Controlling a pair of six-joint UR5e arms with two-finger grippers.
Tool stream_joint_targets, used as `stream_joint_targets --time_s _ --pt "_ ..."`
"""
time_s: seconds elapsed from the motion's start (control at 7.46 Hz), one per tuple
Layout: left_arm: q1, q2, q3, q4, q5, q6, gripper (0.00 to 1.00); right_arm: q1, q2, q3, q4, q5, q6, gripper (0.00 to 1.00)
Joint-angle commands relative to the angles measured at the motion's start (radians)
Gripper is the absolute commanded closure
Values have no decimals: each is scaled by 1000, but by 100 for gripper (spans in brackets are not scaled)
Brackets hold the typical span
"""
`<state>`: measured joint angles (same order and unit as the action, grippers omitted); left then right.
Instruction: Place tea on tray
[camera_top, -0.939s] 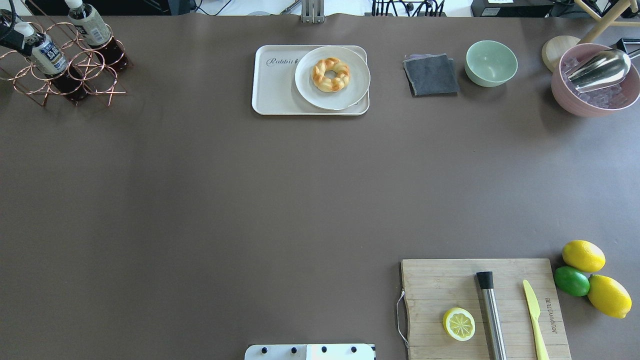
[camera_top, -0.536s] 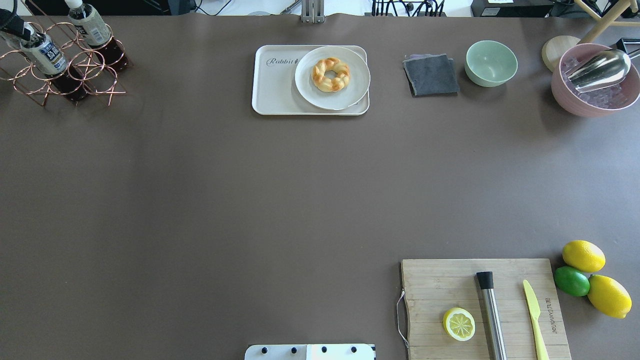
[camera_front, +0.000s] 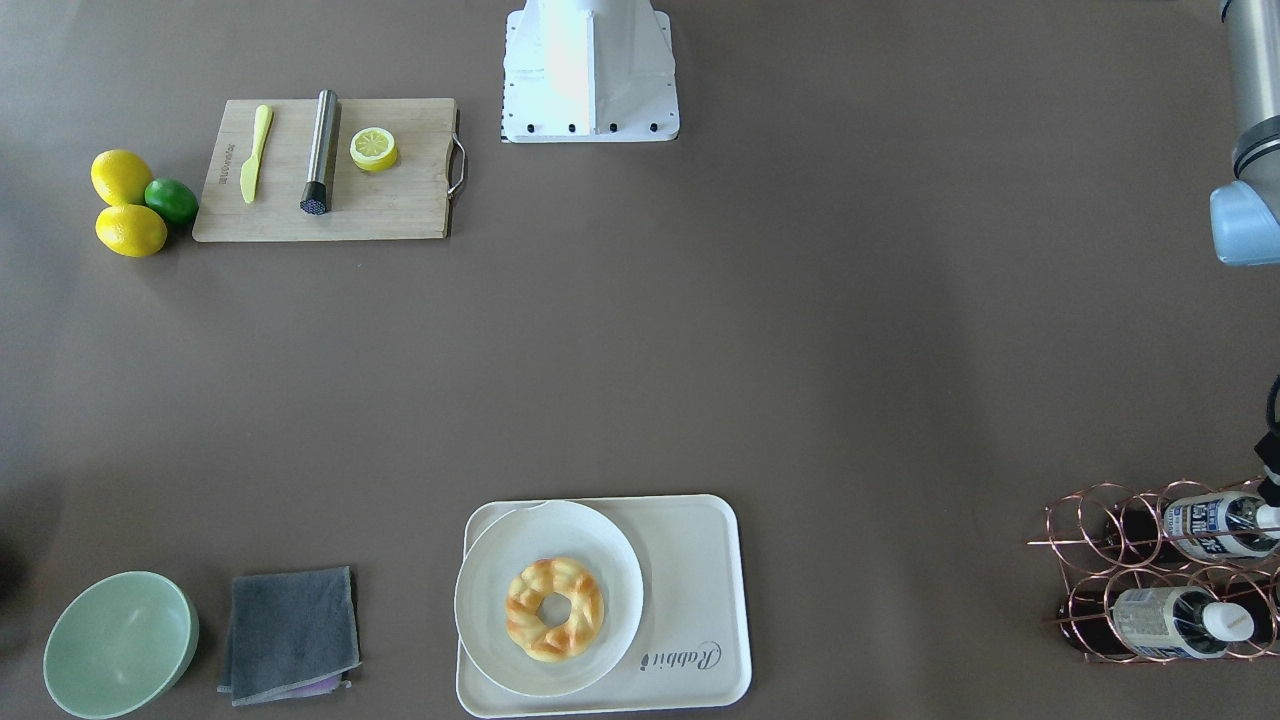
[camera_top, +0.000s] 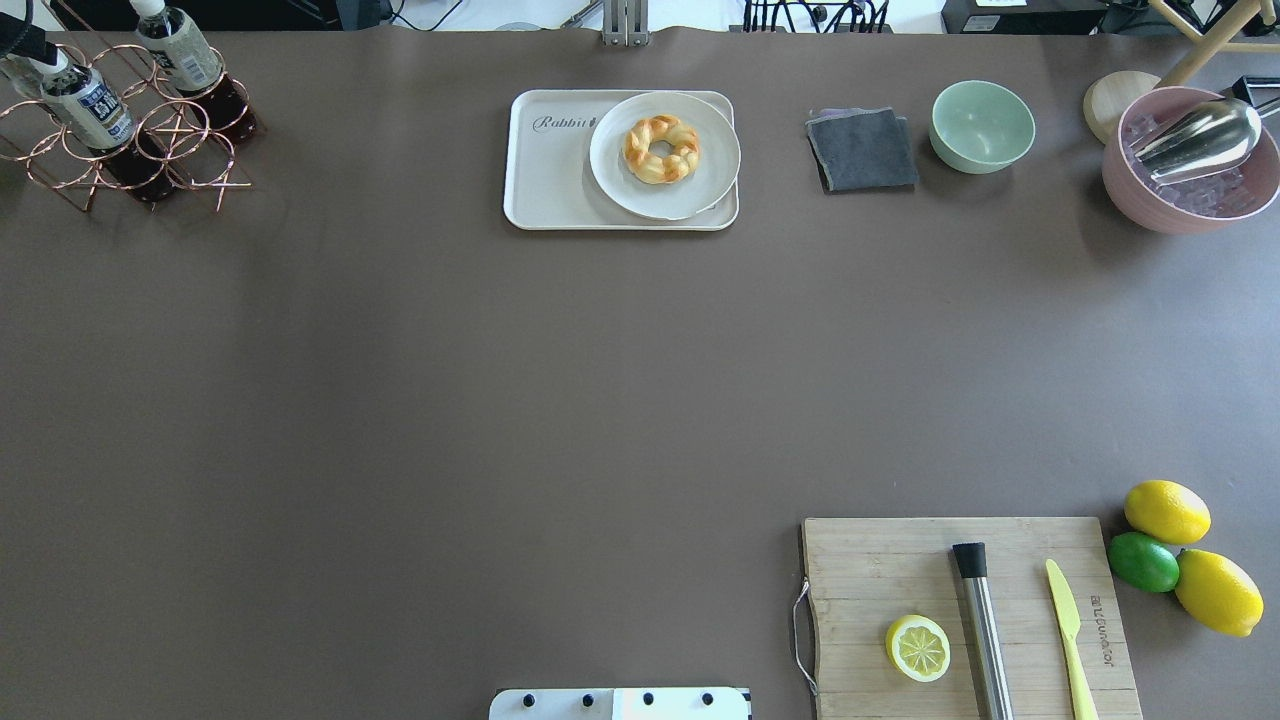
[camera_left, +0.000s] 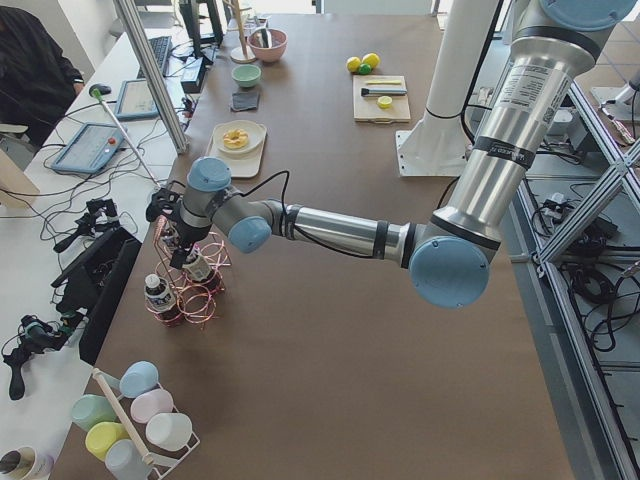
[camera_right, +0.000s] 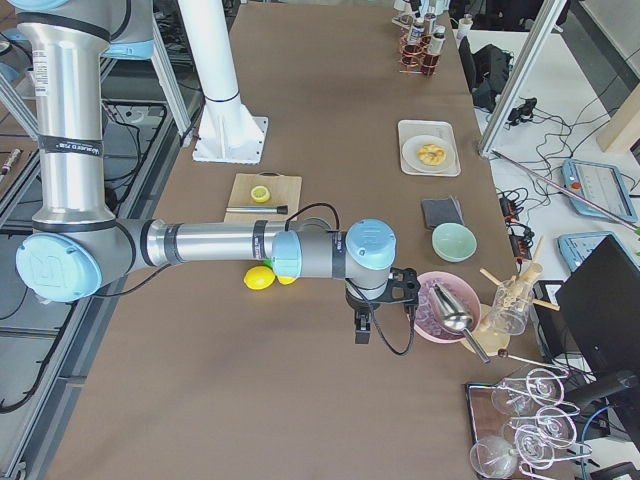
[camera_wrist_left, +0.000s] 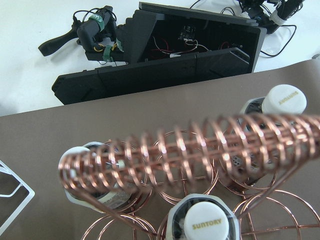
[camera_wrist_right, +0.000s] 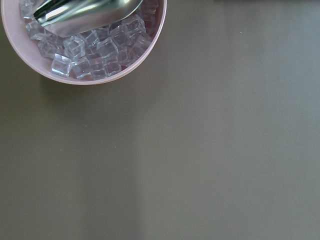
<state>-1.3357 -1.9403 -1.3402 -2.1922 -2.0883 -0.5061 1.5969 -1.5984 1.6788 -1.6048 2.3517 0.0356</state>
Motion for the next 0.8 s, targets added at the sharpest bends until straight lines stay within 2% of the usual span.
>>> stream_joint_targets --time_s 0.0,0.13,0.27,0.4,0.67 --pt "19 -12 4 -29 1 -70 8 0 0 -1 0 -2 -2 0" --pt "36 -11 9 -46 4 -81 14 1 0 -1 0 -3 -2 0" --pt "38 -11 9 -49 14 -89 31 1 0 1 0 -3 -2 0" --pt "39 -9 10 -50 14 -86 37 1 0 -1 0 -3 -2 0" --pt "39 -6 7 -50 13 -80 38 1 -9 5 0 -2 -2 0"
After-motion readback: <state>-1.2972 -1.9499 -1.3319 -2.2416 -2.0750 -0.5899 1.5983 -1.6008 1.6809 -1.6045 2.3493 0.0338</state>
